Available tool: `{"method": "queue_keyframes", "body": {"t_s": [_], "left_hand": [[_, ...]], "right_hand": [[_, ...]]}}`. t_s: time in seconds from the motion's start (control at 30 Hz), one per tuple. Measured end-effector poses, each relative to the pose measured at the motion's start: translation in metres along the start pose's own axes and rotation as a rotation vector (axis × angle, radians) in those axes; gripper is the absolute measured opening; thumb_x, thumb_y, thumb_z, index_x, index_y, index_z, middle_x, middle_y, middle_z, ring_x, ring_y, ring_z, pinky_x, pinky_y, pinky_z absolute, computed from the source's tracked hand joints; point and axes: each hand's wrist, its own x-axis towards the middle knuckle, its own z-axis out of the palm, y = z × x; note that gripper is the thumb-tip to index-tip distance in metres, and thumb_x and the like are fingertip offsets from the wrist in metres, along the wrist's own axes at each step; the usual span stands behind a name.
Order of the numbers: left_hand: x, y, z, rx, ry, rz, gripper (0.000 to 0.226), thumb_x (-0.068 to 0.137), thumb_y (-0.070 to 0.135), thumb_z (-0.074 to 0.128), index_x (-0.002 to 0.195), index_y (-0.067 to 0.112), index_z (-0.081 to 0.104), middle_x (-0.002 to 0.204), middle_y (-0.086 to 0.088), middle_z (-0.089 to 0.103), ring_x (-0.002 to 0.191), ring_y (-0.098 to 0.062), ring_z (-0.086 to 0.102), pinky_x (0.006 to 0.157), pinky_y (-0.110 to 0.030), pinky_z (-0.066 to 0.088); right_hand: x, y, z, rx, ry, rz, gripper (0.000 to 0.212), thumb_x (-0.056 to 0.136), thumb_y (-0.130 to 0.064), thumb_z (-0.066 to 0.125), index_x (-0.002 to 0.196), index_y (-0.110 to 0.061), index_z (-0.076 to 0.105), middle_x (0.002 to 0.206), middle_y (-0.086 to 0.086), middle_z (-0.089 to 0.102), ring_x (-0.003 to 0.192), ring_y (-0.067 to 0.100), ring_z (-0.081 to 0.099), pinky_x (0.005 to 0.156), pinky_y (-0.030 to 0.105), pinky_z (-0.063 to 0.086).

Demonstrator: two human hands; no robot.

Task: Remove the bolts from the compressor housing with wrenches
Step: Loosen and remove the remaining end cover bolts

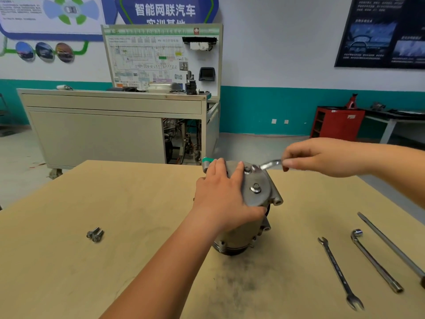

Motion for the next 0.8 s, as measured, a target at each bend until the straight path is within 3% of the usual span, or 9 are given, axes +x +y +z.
{"method": "queue_keyframes", "body": {"t_s": [0.1, 0.2, 0.3, 0.37, 0.5, 0.67, 0.8], "left_hand": [[-0.002, -0.003, 0.000, -0.011, 0.003, -0.011, 0.102, 0.073, 0.078, 0.047, 0.152, 0.028, 0.007, 0.157, -0.013, 0.007, 0.144, -0.028, 0.006, 0.109, -0.043, 0.028], [-0.004, -0.003, 0.000, -0.014, 0.006, -0.019, 0.103, 0.073, 0.079, 0.046, 0.152, 0.027, 0.007, 0.156, -0.014, 0.008, 0.144, -0.029, 0.007, 0.108, -0.043, 0.028], [-0.004, -0.002, -0.002, -0.008, -0.015, -0.029, 0.107, 0.068, 0.084, 0.037, 0.153, 0.026, 0.007, 0.156, -0.014, 0.008, 0.144, -0.029, 0.007, 0.107, -0.042, 0.029], [-0.004, 0.000, -0.005, -0.003, -0.023, -0.034, 0.106, 0.061, 0.077, 0.023, 0.153, 0.027, 0.007, 0.156, -0.014, 0.007, 0.144, -0.030, 0.007, 0.106, -0.042, 0.029], [-0.004, 0.002, -0.006, 0.012, -0.024, -0.033, 0.100, 0.061, 0.066, 0.016, 0.153, 0.026, 0.006, 0.156, -0.015, 0.006, 0.144, -0.031, 0.005, 0.107, -0.043, 0.029], [-0.004, 0.004, -0.006, 0.013, -0.031, -0.031, 0.104, 0.065, 0.079, 0.024, 0.153, 0.026, 0.007, 0.156, -0.015, 0.007, 0.144, -0.030, 0.006, 0.107, -0.043, 0.028], [-0.005, 0.006, -0.007, 0.016, -0.004, -0.028, 0.106, 0.059, 0.076, 0.021, 0.152, 0.026, 0.010, 0.155, -0.015, 0.010, 0.144, -0.030, 0.008, 0.105, -0.043, 0.030]], "right_hand": [[-0.014, -0.010, 0.005, 0.531, 0.112, 0.084, 0.024, 0.096, -0.032, 0.042, 0.090, -0.021, 0.061, 0.068, -0.007, 0.066, 0.064, 0.010, 0.063, 0.063, 0.025, 0.054], [-0.032, -0.032, 0.028, 0.770, -0.047, 0.129, 0.023, 0.097, -0.023, 0.040, 0.097, -0.006, 0.055, 0.076, 0.006, 0.074, 0.072, 0.020, 0.071, 0.066, 0.030, 0.060], [-0.046, -0.060, 0.055, 0.979, -0.227, 0.162, 0.024, 0.098, -0.024, 0.038, 0.097, -0.004, 0.052, 0.077, 0.011, 0.074, 0.069, 0.021, 0.072, 0.066, 0.027, 0.059], [-0.050, -0.072, 0.065, 1.042, -0.252, 0.161, 0.024, 0.099, -0.025, 0.038, 0.095, -0.006, 0.051, 0.073, 0.010, 0.073, 0.063, 0.019, 0.071, 0.057, 0.024, 0.058], [-0.045, -0.078, 0.067, 1.152, -0.189, 0.203, 0.024, 0.100, -0.023, 0.037, 0.092, -0.006, 0.051, 0.061, 0.010, 0.069, 0.048, 0.017, 0.066, 0.045, 0.021, 0.051], [-0.044, -0.073, 0.066, 1.152, -0.118, 0.253, 0.023, 0.100, -0.024, 0.038, 0.096, -0.004, 0.049, 0.059, 0.011, 0.068, 0.046, 0.018, 0.065, 0.042, 0.022, 0.052], [-0.051, -0.069, 0.065, 1.093, -0.164, 0.265, 0.026, 0.099, -0.026, 0.037, 0.099, -0.003, 0.050, 0.058, 0.011, 0.067, 0.046, 0.018, 0.065, 0.043, 0.021, 0.051]]}}
